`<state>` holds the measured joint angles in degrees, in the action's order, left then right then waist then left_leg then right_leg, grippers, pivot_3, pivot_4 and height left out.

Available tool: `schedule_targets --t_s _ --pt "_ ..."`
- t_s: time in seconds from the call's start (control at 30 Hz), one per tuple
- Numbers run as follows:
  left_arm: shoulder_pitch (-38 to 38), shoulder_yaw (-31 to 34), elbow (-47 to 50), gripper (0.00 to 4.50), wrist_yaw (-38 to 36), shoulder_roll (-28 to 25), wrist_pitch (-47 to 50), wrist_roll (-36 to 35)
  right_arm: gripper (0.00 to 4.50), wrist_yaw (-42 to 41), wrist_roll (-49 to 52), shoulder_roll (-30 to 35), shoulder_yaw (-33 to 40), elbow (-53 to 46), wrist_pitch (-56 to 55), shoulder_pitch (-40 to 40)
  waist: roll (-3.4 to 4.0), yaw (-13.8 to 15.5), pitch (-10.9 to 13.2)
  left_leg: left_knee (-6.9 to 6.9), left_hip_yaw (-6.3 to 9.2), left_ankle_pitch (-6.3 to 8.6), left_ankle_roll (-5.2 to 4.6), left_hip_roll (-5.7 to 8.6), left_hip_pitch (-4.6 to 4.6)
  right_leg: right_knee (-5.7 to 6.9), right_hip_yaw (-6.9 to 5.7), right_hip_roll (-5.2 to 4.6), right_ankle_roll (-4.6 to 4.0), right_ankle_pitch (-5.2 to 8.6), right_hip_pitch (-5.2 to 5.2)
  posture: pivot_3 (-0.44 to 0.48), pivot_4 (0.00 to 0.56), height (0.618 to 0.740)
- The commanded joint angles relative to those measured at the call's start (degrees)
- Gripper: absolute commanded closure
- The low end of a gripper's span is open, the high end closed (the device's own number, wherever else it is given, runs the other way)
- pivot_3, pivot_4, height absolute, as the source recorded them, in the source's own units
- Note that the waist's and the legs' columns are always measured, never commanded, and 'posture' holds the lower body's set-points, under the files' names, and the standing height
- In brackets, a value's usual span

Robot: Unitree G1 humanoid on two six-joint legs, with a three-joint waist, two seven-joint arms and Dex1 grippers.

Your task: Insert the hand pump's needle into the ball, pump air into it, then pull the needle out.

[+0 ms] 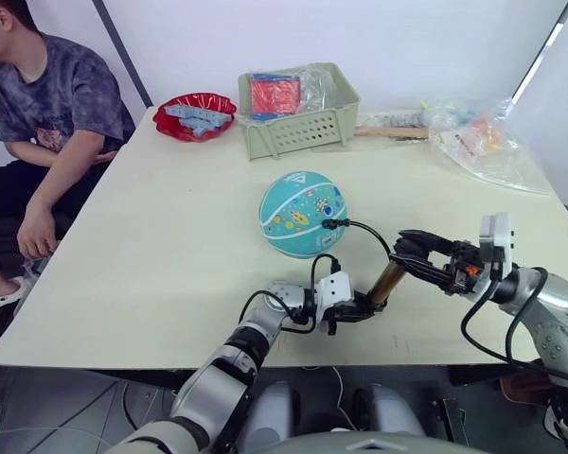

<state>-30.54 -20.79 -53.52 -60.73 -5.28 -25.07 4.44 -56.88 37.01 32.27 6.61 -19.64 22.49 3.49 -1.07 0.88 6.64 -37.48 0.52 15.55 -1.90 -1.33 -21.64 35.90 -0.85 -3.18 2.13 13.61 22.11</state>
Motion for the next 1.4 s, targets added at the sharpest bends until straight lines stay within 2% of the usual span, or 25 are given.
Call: schedule_targets --t_s 0.03,0.47,0.87,1.07,1.23,1.4 --pt "1.21 -1.36 -4.54 3.43 1.46 -0.58 2.40 3.05 2.81 -3.58 3.64 1.13 -3.28 -0.78 4.44 0.23 0.06 0.01 0.07 0.00 0.00 0.00 0.00 0.00 -0.01 0.00 0.00 -0.01 0.00 0.00 0.01 0.000 0.150 0.738" --pt "1.98 -1.58 -3.77 3.43 1.31 -0.71 2.18 3.18 2.81 -0.75 16.60 9.22 10.68 -2.83 13.12 13.97 0.39 0.18 0.73 -0.03 -0.04 0.00 0.00 0.11 -0.22 -0.03 -0.04 -0.33 0.08 -0.02 0.15 0.000 0.150 0.738" --pt "1.52 -1.59 -4.15 3.43 0.93 -0.74 2.22 3.15 2.81 1.15 22.83 14.78 17.03 -0.45 17.77 21.85 0.51 0.11 0.95 -0.05 -0.07 -0.01 -0.01 0.12 -0.25 -0.02 -0.06 -0.39 0.13 -0.04 0.17 0.000 0.150 0.738" --pt "1.30 -1.66 -4.26 3.43 0.93 -0.66 2.20 3.17 2.81 0.32 20.65 14.30 13.42 -2.72 17.52 17.80 0.52 0.14 0.95 -0.05 -0.06 -0.01 -0.01 0.12 -0.24 -0.02 -0.08 -0.39 0.14 -0.05 0.16 0.000 0.150 0.738" --pt "1.58 -1.72 -3.85 3.43 1.01 -0.69 2.28 3.18 2.81 -2.44 13.12 11.99 6.47 -3.43 12.14 9.77 0.34 -0.04 0.78 -0.04 -0.04 -0.01 -0.01 0.09 -0.15 -0.02 -0.10 -0.34 0.33 -0.13 0.09 0.000 0.150 0.738" --pt "1.99 -1.82 -3.30 3.43 0.97 -0.89 2.40 3.18 2.81 -4.73 5.75 10.31 0.29 -1.04 6.22 5.87 0.14 -0.14 0.49 -0.05 -0.05 0.00 -0.01 0.05 -0.04 -0.02 -0.10 -0.34 0.35 0.09 0.00 0.000 0.150 0.738"
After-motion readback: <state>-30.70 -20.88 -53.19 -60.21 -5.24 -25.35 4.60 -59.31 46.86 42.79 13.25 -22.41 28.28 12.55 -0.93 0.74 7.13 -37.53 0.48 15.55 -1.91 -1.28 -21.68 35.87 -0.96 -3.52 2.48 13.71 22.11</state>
